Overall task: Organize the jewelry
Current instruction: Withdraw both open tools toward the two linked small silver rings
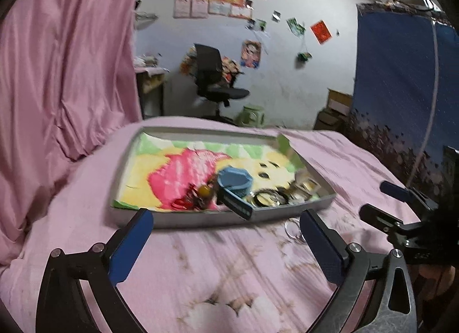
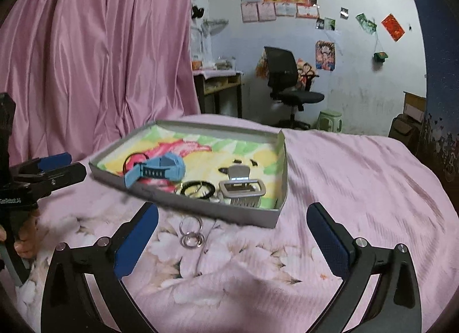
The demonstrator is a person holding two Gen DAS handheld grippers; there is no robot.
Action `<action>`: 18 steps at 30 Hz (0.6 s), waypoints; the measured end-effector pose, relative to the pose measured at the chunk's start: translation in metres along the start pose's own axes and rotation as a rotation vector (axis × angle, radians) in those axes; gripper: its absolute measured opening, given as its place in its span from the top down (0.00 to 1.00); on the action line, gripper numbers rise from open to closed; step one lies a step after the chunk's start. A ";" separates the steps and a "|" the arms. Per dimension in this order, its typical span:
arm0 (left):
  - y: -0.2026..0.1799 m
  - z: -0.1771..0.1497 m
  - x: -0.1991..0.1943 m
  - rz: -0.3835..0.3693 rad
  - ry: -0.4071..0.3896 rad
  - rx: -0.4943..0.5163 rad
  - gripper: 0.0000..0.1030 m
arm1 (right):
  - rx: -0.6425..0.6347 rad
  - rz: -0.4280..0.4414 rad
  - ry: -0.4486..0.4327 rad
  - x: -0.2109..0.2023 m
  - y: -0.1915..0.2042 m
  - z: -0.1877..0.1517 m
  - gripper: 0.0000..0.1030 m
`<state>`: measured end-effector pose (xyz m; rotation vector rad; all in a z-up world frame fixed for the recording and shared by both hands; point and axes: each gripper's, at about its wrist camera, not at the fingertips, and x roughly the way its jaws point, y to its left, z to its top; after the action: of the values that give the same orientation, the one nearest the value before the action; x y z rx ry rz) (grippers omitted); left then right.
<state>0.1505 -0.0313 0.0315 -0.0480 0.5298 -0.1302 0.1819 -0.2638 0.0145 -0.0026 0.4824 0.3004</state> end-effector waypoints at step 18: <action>-0.008 -0.007 0.039 -0.133 0.201 -0.012 0.33 | -0.018 0.074 0.158 0.031 -0.002 -0.015 0.40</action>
<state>0.1792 -0.0443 0.0061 -0.0826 0.7288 -0.2641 0.2010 -0.2579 -0.0133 -0.0261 0.6374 0.3789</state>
